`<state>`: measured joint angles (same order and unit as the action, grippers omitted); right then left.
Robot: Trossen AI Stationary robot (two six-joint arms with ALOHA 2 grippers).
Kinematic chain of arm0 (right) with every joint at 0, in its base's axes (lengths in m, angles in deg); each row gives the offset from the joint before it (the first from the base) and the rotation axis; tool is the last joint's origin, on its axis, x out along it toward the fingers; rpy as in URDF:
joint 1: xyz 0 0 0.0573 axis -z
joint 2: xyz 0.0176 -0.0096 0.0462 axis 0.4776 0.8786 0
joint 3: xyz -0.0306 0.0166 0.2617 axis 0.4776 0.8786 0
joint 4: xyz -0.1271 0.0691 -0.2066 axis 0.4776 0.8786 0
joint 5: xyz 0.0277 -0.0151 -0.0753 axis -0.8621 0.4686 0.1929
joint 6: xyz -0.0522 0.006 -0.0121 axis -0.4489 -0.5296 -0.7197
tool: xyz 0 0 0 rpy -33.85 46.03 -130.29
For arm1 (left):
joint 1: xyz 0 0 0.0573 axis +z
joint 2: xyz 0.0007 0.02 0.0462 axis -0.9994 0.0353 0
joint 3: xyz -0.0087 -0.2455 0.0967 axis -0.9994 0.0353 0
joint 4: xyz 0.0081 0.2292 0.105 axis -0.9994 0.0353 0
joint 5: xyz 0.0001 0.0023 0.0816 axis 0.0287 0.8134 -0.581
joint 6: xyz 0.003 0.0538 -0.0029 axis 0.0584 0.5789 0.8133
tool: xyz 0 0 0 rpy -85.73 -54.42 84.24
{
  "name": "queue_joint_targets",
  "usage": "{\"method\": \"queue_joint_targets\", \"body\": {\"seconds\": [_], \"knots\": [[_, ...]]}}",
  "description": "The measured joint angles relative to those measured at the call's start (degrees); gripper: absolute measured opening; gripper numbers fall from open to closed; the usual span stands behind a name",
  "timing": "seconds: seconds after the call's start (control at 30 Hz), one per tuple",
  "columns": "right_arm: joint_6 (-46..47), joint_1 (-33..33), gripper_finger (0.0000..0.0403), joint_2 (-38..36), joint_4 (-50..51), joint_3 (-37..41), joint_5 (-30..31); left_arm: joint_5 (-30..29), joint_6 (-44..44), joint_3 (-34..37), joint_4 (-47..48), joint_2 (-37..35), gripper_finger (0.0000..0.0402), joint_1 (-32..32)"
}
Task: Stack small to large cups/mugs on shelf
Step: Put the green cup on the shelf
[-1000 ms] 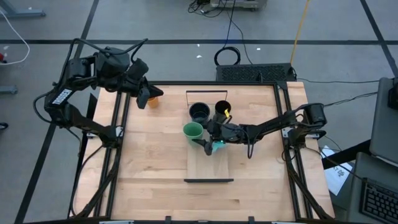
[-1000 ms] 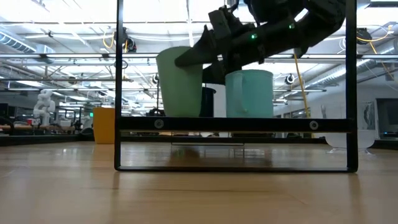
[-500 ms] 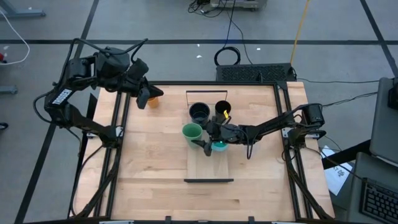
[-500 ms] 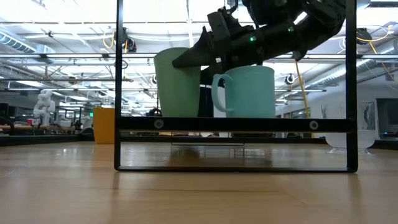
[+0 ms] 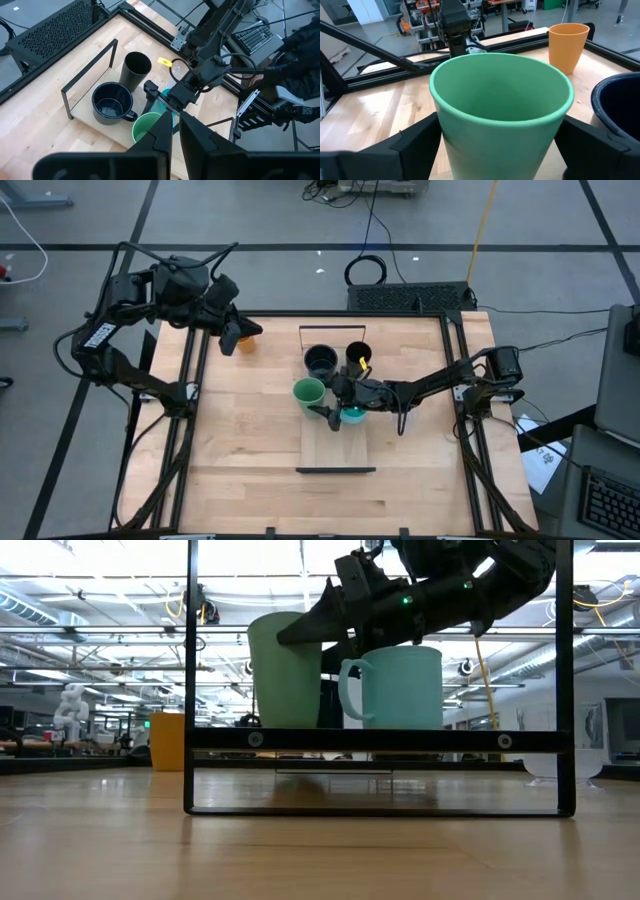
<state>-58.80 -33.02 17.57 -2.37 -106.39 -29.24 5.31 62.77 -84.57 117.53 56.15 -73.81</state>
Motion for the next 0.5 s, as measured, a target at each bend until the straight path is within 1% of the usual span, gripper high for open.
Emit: {"method": "queue_joint_targets", "body": {"seconds": [0.13, 0.5], "knots": [[-0.2, 0.0, 0.0349, 0.0, 1.3, 0.0, 0.0, 0.0, 0.0, 0.0, 0.0, 0.0, 0.0033, 0.0], [-0.1, 0.0, 0.0352, -0.2, 1.3, 0.0, -0.1, 0.0, 0.0, 0.0, 0.1, 0.0, 0.0033, 0.0]]}}
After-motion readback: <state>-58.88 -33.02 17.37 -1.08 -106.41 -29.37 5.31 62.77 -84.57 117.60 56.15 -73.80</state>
